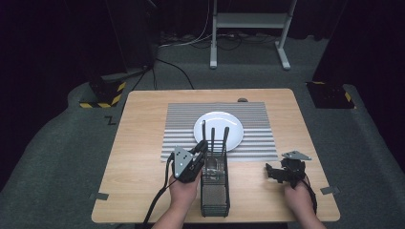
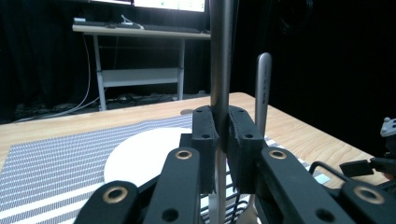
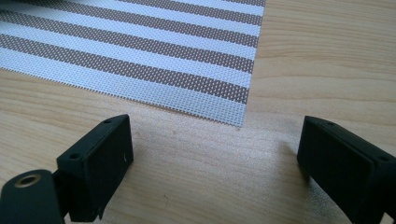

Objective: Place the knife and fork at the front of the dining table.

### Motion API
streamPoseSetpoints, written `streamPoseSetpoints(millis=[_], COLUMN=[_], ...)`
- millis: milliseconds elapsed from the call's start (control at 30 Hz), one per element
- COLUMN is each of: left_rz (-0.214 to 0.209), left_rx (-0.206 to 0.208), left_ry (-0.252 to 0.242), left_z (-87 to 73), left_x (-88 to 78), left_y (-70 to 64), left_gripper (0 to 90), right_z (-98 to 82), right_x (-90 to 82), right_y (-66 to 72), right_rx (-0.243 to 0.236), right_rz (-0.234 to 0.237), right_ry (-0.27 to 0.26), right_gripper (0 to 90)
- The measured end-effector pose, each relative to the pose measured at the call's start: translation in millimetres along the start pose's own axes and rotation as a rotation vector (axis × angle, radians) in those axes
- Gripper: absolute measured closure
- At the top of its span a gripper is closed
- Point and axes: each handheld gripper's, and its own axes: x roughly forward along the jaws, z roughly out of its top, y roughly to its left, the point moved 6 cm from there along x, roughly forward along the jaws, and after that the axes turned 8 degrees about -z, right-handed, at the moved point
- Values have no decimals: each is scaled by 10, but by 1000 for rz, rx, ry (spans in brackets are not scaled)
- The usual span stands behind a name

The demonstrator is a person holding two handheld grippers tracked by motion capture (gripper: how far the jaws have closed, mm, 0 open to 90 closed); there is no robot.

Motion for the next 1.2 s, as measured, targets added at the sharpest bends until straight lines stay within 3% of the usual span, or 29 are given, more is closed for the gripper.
streamPoseSetpoints(millis=[433,900,1067,1200], left_rz=[-37,-91,-86,-73], left_rx=[19,60,80,82], left_ry=[-86,-182,-228,-245], left_z=[259,715,918,981], left_x=[-108,-315,-444,-509], left_y=[-71,-141,-127,-79], left_gripper=[822,823,823,823], right_z=[0,0,0,0], right_x=[0,-1,0,0], right_y=[0,1,1,0], right_rx=[0,2,0,0], right_rz=[0,1,1,1], right_ry=[0,1,0,0], right_gripper=[102,102,102,102])
